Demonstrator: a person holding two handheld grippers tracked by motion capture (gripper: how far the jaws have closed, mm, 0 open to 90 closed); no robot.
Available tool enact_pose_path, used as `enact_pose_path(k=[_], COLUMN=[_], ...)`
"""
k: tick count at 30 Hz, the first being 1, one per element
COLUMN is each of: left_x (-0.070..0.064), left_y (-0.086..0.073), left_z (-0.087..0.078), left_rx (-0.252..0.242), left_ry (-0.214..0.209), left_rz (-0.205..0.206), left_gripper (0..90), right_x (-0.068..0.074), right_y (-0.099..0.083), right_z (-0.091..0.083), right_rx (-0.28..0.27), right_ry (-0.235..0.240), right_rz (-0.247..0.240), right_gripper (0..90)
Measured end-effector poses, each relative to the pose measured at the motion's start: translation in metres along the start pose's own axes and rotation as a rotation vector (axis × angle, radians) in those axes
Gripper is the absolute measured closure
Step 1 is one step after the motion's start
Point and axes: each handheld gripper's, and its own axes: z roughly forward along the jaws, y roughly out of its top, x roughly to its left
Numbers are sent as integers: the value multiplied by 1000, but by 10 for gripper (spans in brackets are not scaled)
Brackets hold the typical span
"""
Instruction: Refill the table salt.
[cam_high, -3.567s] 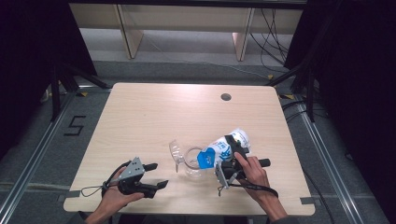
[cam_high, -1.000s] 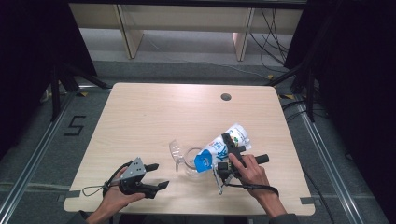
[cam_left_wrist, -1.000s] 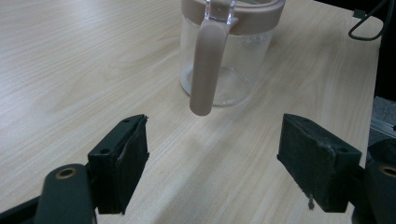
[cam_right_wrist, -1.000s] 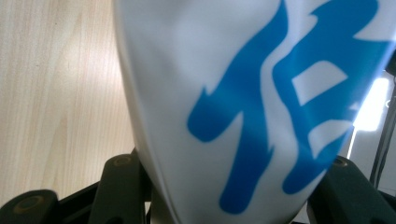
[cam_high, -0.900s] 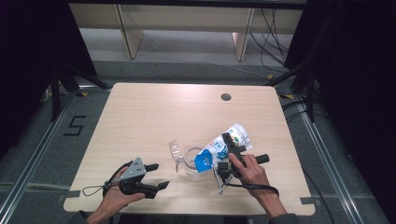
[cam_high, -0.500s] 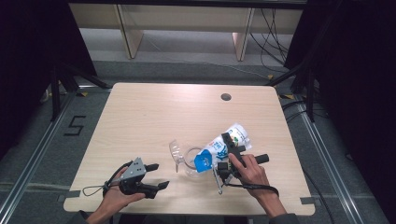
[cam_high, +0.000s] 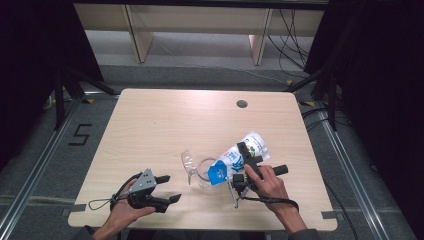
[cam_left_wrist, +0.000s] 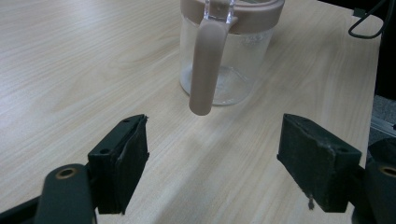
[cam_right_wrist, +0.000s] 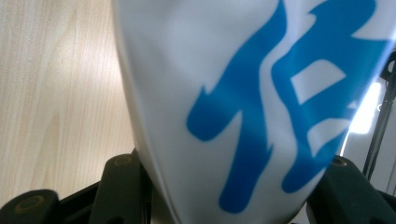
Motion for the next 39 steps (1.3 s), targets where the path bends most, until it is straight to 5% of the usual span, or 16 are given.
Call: enact_pose_path(k=[27, 30, 39], left_x=[0, 0, 0], left_y=[0, 0, 0], left_z=[1, 0, 0], left_rx=[2, 3, 6], left_ry=[3, 7, 9], left_rz=[-2, 0, 4], left_gripper=[236, 236, 236], right_x=[0, -3, 0], right_y=[0, 0, 0], right_z=[-1, 0, -1], right_rx=[-3, -15, -8], right_ry=[-21, -27, -24], right_rz=[-15, -49, -12], right_gripper=[501, 503, 507])
